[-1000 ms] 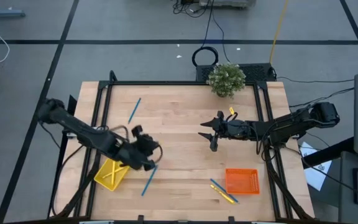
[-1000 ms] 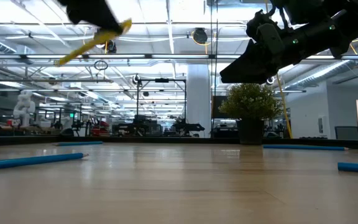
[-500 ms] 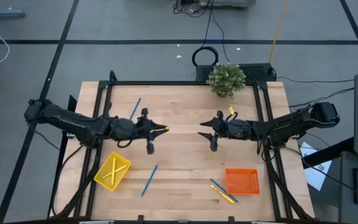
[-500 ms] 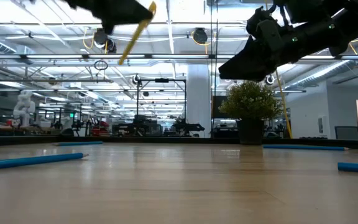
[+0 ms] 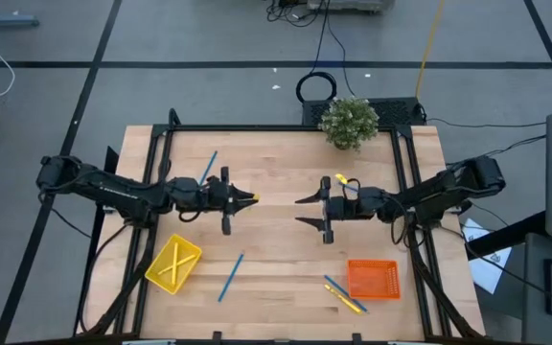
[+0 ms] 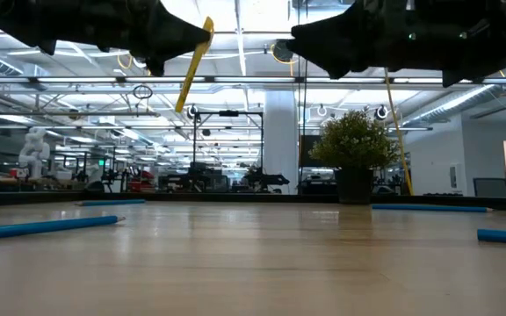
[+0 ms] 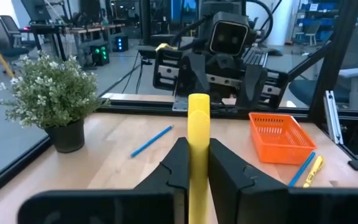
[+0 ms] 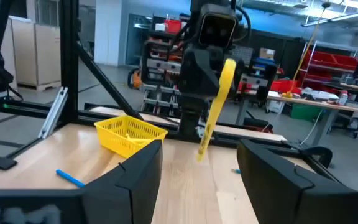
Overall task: Sort pens & pencils
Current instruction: Put the left yellow pen into the yellow basket
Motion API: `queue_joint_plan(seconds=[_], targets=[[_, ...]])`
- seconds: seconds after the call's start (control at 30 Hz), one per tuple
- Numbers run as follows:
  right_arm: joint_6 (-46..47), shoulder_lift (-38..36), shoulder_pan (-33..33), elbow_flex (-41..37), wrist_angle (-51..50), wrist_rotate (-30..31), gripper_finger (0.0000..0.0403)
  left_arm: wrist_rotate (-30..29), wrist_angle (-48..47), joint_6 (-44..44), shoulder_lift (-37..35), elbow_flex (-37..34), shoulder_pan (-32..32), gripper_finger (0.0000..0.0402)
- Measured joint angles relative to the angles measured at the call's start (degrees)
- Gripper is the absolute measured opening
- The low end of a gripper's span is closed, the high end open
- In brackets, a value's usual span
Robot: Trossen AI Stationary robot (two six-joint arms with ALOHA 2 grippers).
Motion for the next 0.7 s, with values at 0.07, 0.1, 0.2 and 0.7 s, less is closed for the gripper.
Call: queue_joint_plan(seconds=[0.07,0.1,0.2,0.7], targets=[[0.1,0.9,-0.1,0.0,0.9,0.1,0.0199,0.1,0.0,0.0,0.0,0.0,-0.3,0.0034],[0.0,1.2,-0.2,0.0,1.2,0.2,0.0199,0.1,0.1,0.0,0.0,0.0,-0.4,0.0034],[-0.1,1.3,-0.5,0.0,1.1,0.2,0.0199,0.1,0.1,0.7,0.0,0.0,-0.8,0.0034],[0.2,1.1,-0.5,0.0,1.2,0.2,0.0199,-0.8,-21.0,-9.6,-1.5,9.1,-7.1,0.0034]])
